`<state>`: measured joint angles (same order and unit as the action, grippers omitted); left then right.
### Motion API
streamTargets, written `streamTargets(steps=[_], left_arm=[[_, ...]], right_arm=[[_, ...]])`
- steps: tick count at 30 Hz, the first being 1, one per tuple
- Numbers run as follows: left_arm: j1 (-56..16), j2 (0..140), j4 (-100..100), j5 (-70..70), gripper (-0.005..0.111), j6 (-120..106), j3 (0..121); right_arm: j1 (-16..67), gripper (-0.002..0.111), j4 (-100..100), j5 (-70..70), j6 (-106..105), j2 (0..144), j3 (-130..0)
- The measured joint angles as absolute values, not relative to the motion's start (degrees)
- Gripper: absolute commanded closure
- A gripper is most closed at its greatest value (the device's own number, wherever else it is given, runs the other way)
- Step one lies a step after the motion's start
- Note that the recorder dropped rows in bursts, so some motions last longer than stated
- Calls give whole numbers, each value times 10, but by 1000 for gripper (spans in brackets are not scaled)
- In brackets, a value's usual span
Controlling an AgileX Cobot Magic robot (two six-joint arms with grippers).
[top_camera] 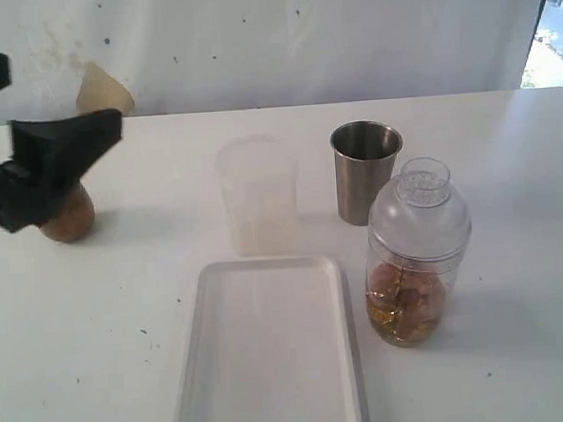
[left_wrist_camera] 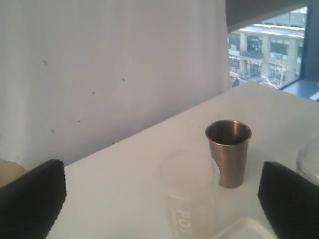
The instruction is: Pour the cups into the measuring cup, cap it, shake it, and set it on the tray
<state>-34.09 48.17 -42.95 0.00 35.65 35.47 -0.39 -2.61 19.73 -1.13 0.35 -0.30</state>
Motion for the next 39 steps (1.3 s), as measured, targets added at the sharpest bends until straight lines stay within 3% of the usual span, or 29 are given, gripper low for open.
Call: streamTargets(steps=[7,20,25,28,39], left_arm=[[-340,365,-414,51,2,358,347],[-340,351,-410,56,2,372,345],[-325,346,-267,62,2,196,330],[-277,323,-99,64,2,23,298],[-10,110,-51,-18,2,13,57]], right_arm=[[-4,108,-26,197,-11,4,-3],[-4,108,-26,197,-11,4,-3],[-4,108,-26,197,-11,4,-3],[-4,108,-26,197,-11,4,-3],[-4,108,-26,197,-11,4,-3]])
